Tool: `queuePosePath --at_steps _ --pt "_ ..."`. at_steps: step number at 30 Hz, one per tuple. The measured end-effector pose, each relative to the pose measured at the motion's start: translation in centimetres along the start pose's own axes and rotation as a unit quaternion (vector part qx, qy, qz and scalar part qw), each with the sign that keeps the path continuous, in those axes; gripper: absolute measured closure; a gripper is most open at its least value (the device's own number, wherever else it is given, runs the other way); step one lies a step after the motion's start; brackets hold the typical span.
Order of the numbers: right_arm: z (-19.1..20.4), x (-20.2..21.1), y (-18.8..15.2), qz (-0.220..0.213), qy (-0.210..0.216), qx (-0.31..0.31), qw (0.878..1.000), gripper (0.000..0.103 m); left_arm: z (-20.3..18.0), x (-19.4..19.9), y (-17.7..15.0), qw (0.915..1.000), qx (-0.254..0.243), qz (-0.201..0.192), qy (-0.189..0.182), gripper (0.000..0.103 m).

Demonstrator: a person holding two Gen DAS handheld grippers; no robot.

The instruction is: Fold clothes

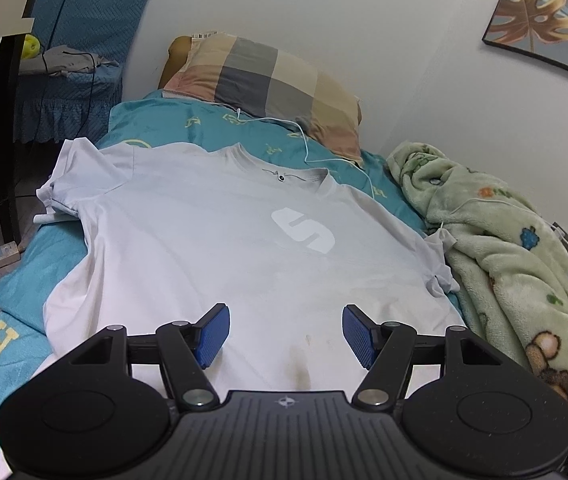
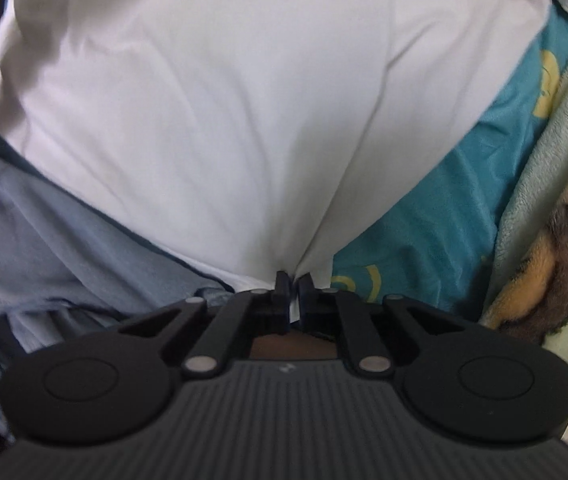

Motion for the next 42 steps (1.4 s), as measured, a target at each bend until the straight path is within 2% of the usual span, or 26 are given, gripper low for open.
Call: queuePosePath --at_steps 1,3,4,5,8,10,14,18,21,24,27,31,35,41,42 --pt "-0.3 0.9 -0.3 -0.013 0.01 -0.002 1.0 0.092 0.0 0.0 0.0 1.0 -0.001 0.0 0.001 0.038" --pt "-1.3 3.0 -0.8 -0.056 0.032 -0.021 0.998 0.076 -0.2 0.0 0.1 1.0 -0.004 0.0 0.002 0.038" --pt "-1.9 4.2 -0.9 -0.08 0.045 -0.036 0.995 0.06 -0.4 0.0 0.2 1.0 -0.006 0.0 0.002 0.038" --pt "-2.6 5.3 -0.5 -0.107 0.057 -0.051 0.991 0.048 -0.6 0.1 0.2 1.0 -0.009 0.0 0.002 0.037" --pt "-4.6 8.1 0.4 -0.191 0.084 -0.103 0.973 0.043 -1.3 0.1 0.1 0.9998 -0.022 0.004 0.003 0.035" --pt "-6.6 9.2 1.9 -0.247 0.101 -0.15 0.952 0.043 -1.9 0.1 0.0 0.9994 -0.033 0.006 0.003 0.035" --pt "-9.0 8.8 4.7 -0.347 0.155 -0.261 0.887 0.043 -2.2 -0.4 -0.2 0.9984 -0.051 0.016 0.015 0.032" --pt "-11.5 6.2 7.8 -0.399 0.188 -0.369 0.818 0.043 -1.9 -0.7 -0.2 0.9984 -0.047 0.021 0.025 0.024" --pt "-13.5 3.4 10.2 -0.414 0.205 -0.442 0.769 0.043 -1.5 -1.0 -0.2 0.9985 -0.041 0.023 0.029 0.018" --pt "-15.7 1.4 12.2 -0.427 0.217 -0.494 0.725 0.043 -1.2 -1.5 -0.2 0.9987 -0.031 0.025 0.031 0.009" --pt "-17.9 -0.8 13.6 -0.428 0.23 -0.537 0.689 0.041 -0.9 -2.4 0.0 0.9992 -0.02 0.025 0.026 0.006" --pt "-19.8 -3.4 15.7 -0.421 0.231 -0.566 0.67 0.039 -0.4 -4.0 0.0 0.9993 -0.005 0.03 0.019 0.005" --pt "-21.2 -5.0 18.1 -0.438 0.215 -0.578 0.654 0.039 0.5 -5.5 -0.6 0.9986 0.019 0.047 0.013 0.005" --pt "-22.9 -4.9 21.1 -0.509 0.202 -0.549 0.632 0.039 1.6 -6.7 -1.0 0.9978 0.043 0.05 0.006 0.005" --pt "-23.1 -4.9 21.5 -0.521 0.201 -0.546 0.625 0.038 1.7 -6.8 -1.0 0.9978 0.045 0.049 0.005 0.005"
Point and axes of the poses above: each gripper's, at about its wrist camera, not at the fingertips, and x roughly against the way its jaws point, z to its left, y to its top, the point moved 1 cm from there along -x, roughly the way its jaws point, and after that the axes turned 10 degrees about -x, right-handed, at the moved point
